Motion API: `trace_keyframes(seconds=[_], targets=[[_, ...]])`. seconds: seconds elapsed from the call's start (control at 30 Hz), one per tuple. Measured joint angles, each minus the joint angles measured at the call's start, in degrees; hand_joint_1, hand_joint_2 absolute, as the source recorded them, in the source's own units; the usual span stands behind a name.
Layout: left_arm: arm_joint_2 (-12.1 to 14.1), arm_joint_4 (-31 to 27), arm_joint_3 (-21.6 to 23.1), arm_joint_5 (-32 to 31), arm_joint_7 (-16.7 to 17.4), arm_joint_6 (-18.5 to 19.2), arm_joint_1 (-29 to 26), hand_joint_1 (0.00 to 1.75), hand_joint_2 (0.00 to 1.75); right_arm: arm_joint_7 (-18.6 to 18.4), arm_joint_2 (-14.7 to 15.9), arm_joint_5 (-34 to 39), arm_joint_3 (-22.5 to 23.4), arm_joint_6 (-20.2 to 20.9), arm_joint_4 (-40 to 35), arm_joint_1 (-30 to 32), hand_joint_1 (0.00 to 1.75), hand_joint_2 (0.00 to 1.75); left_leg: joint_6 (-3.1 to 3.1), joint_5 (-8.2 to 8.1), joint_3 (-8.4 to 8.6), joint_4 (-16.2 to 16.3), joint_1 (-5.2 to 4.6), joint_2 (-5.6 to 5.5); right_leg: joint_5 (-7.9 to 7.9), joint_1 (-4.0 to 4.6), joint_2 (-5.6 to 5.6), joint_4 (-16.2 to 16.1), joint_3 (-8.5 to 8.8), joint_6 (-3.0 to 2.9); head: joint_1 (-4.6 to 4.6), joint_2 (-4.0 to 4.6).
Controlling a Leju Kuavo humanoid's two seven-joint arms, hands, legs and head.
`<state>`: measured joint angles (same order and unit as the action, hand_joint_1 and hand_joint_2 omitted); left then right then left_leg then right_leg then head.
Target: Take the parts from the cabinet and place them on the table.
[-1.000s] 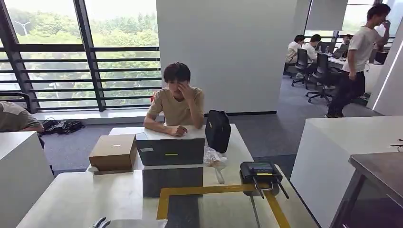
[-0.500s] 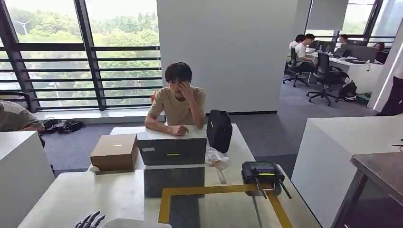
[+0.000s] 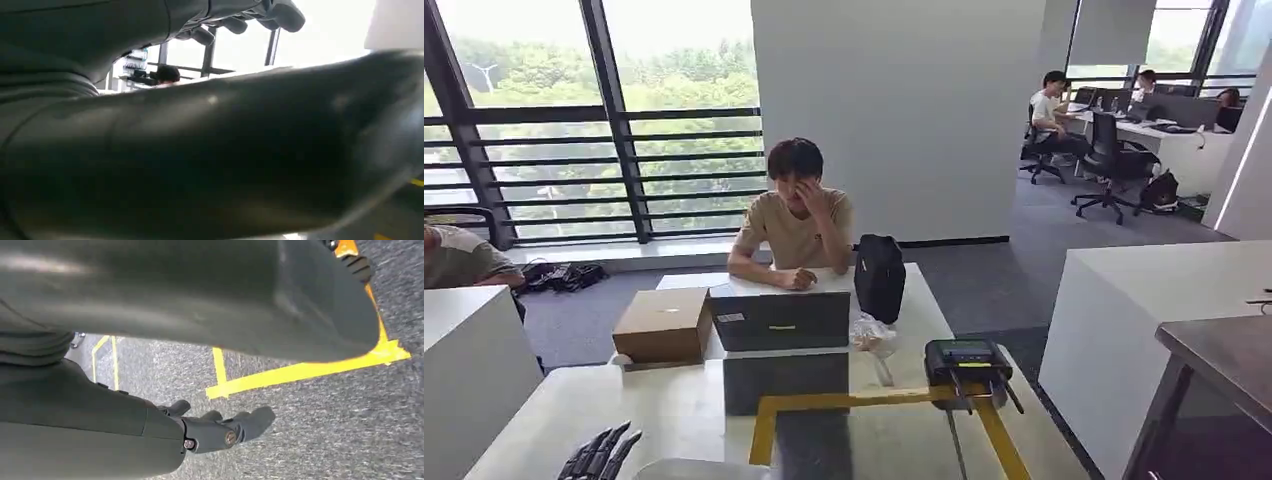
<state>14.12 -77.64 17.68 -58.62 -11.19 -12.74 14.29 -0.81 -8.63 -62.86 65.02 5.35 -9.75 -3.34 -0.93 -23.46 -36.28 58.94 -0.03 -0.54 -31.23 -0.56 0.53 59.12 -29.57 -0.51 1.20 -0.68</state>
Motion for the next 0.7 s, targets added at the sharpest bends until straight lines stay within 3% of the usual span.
trace_keyframes(seconds=[0.03,0.07,0.1,0.17,0.2,0.23,0.27,0.3,0.37,0.4,0.47,0.53,0.57,0.6,0.67,0.7], targets=[[0.1,-0.6,0.0,0.0,0.0,-0.1,-0.2,0.0,0.0,0.0,0.0,0.1,0.0,0.0,0.0,0.1,0.0,0.0,-0.47,0.3,-0.19,-0.1,0.08,-0.04,0.6,-0.17,-0.11,-0.4,-0.26,-0.63,0.0,0.0],[0.2,-0.8,0.0,0.0,0.0,-0.1,-0.3,0.0,0.0,-0.1,0.0,0.1,0.0,-0.1,0.0,0.0,0.0,0.0,-0.73,-0.78,-0.85,0.6,0.29,0.01,1.08,-0.38,-0.37,-0.5,-0.54,-1.07,0.02,0.0],[0.3,-1.2,0.0,0.0,0.0,-0.2,-0.4,0.0,0.0,-0.2,0.0,0.2,0.0,-0.2,0.0,0.1,0.0,0.0,-1.0,-3.55,-1.6,2.6,0.28,0.18,1.46,-0.38,-0.37,-0.5,-1.01,-1.4,0.07,0.0],[0.4,-2.0,0.0,0.2,0.0,-0.2,-0.4,0.0,0.0,-0.2,0.0,0.3,0.0,-0.3,0.0,0.1,0.0,0.0,-1.49,-9.84,-4.11,11.2,0.5,0.22,2.3,-0.29,-0.56,-0.4,-2.15,-1.69,0.09,0.0],[0.4,-2.2,0.0,0.2,0.1,-0.2,-0.5,0.0,0.0,-0.2,0.0,0.4,0.0,-0.3,0.0,0.1,0.0,0.0,-1.63,-11.32,-4.9,14.8,0.5,0.22,2.68,-0.24,-0.59,-0.3,-2.71,-1.7,0.07,0.0],[0.4,-2.2,0.0,0.2,0.0,-0.2,-0.7,0.0,0.0,-0.2,0.0,0.4,0.0,-0.3,0.0,0.1,0.0,0.0,-1.7,-11.34,-4.79,16.5,0.5,0.22,3.08,-0.22,-0.61,-0.2,-3.28,-1.61,0.09,0.0],[0.4,-2.4,0.0,0.2,0.0,-0.2,-0.9,0.0,0.0,-0.2,0.0,0.4,0.0,-0.3,0.0,0.1,0.0,0.0,-1.66,-10.26,-3.51,15.7,0.5,0.22,3.4,-0.22,-0.61,-0.1,-3.83,-1.53,0.07,0.0],[0.4,-2.6,0.0,0.2,0.0,-0.2,-1.0,0.0,0.0,-0.2,0.0,0.4,0.0,-0.3,0.0,0.1,0.0,0.0,-1.48,-8.47,-1.01,12.5,0.5,0.24,3.7,-0.23,-0.63,0.1,-4.1,-1.38,0.09,0.0],[0.4,-3.2,0.0,0.2,0.0,-0.2,-0.9,0.0,0.0,-0.2,0.0,0.4,0.0,-0.3,0.0,0.1,0.0,0.0,-0.87,-5.99,6.18,1.8,0.47,0.23,4.18,-0.23,-0.61,0.3,-4.72,-1.0,0.09,0.0],[0.5,-3.4,0.0,0.2,0.1,-0.3,-0.9,0.0,0.0,-0.2,0.0,0.5,0.0,-0.3,0.0,0.1,0.0,0.0,-0.59,-7.3,8.05,-0.9,0.15,0.16,4.51,-0.07,-0.59,0.3,-4.99,-0.6,0.09,0.0],[0.6,-3.7,0.0,0.2,0.1,-0.4,-1.0,0.0,0.0,-0.2,0.0,0.5,0.0,-0.2,0.0,0.1,0.0,0.0,-0.28,-6.48,7.3,-0.8,-0.17,0.13,5.21,-0.15,-0.55,0.2,-5.02,0.07,0.11,0.0],[0.8,-4.2,0.0,0.2,0.9,-0.6,-1.5,0.0,0.0,-0.2,0.0,0.2,0.0,-0.1,0.0,0.1,0.0,0.0,0.68,-5.79,6.45,-1.0,0.02,0.18,5.97,-0.03,-0.44,-0.1,-5.12,0.85,0.07,0.0],[1.0,-4.7,0.0,0.2,1.4,-1.0,-2.0,0.0,0.0,-0.1,0.2,-0.3,0.0,0.2,0.0,0.2,0.0,0.0,1.22,-5.17,6.55,-1.3,0.4,0.6,5.05,-0.26,-0.31,0.6,-5.44,1.01,0.04,0.0],[1.4,-5.4,-0.4,0.2,2.0,-1.3,-2.7,0.0,0.0,0.0,0.2,-0.9,-0.1,0.5,0.0,0.2,0.0,0.0,1.6,-4.77,5.8,-1.3,0.38,0.56,2.4,-0.16,-0.34,2.5,-6.38,1.19,-0.06,0.0],[2.6,-7.1,-1.4,0.4,3.1,-2.2,-5.2,0.0,0.0,0.2,0.2,-1.9,-0.4,0.6,0.0,0.1,0.0,0.0,2.01,-3.81,4.53,-1.2,0.31,0.92,-3.61,-0.29,-0.35,10.4,-9.05,1.53,-0.07,0.0],[3.0,-8.0,-2.2,0.4,3.5,-2.4,-6.8,0.0,0.0,0.2,0.3,-2.2,-0.5,0.6,0.0,0.1,0.0,0.0,2.09,-3.29,3.75,-1.0,0.2,1.14,-5.68,-0.26,-0.35,14.6,-10.19,1.64,-0.07,0.0]])
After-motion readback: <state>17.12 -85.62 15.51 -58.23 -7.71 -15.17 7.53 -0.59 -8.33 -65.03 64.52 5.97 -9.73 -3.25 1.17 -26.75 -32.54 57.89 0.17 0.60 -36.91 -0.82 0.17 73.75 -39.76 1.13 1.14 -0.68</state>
